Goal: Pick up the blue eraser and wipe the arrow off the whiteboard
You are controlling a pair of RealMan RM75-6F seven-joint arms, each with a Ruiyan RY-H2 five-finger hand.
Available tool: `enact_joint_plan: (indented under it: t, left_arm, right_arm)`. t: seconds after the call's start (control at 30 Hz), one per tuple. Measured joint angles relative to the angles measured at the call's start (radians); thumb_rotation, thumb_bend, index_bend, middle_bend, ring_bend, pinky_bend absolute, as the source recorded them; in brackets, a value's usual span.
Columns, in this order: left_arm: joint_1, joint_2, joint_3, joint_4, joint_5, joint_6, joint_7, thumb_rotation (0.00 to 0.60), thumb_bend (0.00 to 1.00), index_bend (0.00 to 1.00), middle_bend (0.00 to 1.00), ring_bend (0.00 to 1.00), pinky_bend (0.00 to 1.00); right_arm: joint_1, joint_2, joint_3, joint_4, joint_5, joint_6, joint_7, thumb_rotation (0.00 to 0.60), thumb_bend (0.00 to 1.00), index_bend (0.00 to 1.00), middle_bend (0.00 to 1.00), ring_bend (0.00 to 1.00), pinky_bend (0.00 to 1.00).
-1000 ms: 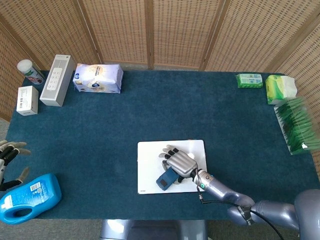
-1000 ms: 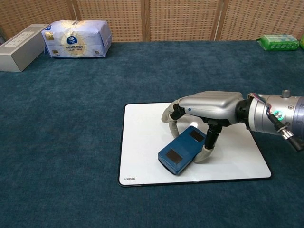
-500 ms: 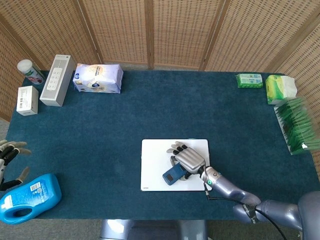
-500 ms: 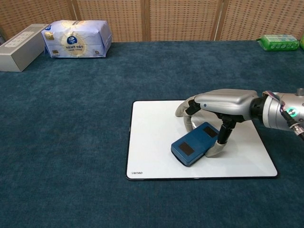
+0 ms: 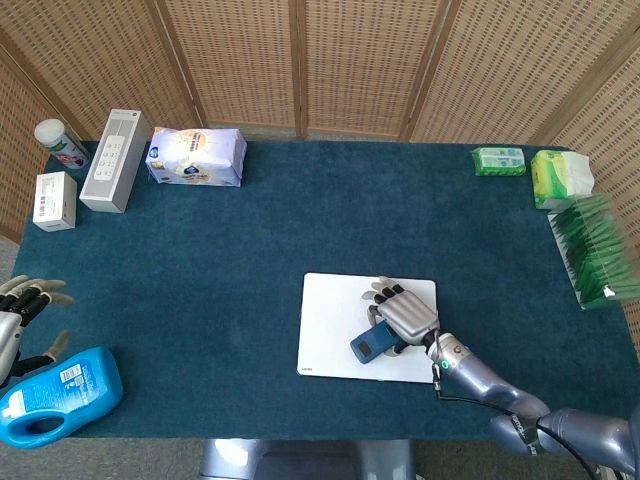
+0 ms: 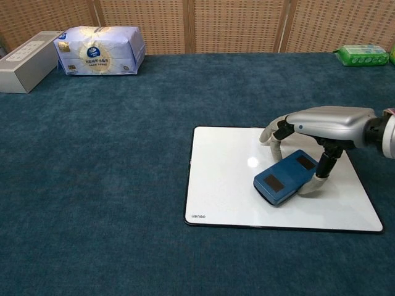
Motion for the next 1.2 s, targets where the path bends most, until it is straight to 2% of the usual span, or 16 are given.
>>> enact_joint_plan:
  t: [0.37,0.67,1.2]
  left_arm:
    - [0.002,-0.001,0.004,-0.003,0.004,0.003,0.004,0.599,0.43,0.35,0.26,0.21,0.13]
    - [0.005,0.008,0.006,-0.011,0.008,0.01,0.006,0.6,0.43,0.35,0.26,0.21,0.13]
    - [0.013,0.015,0.015,-0.011,0.015,0.016,-0.015,0.6,0.43,0.35,0.26,0.21,0.12]
  right_arm:
    - [-0.01,0.041,0.009,-0.005,0.0,0.006,0.016,0.6,0.07,0.63,0.19,0.0,0.0]
    - [-0.012,0.028,-0.007,0.02,-0.027,-0.014,0.047,0.6,0.07,0.64,0.19,0.0,0.0]
    - [0.012,-0.029,0.004,0.043,-0.064,-0.03,0.086,0.6,0.07,0.64,0.18,0.0,0.0]
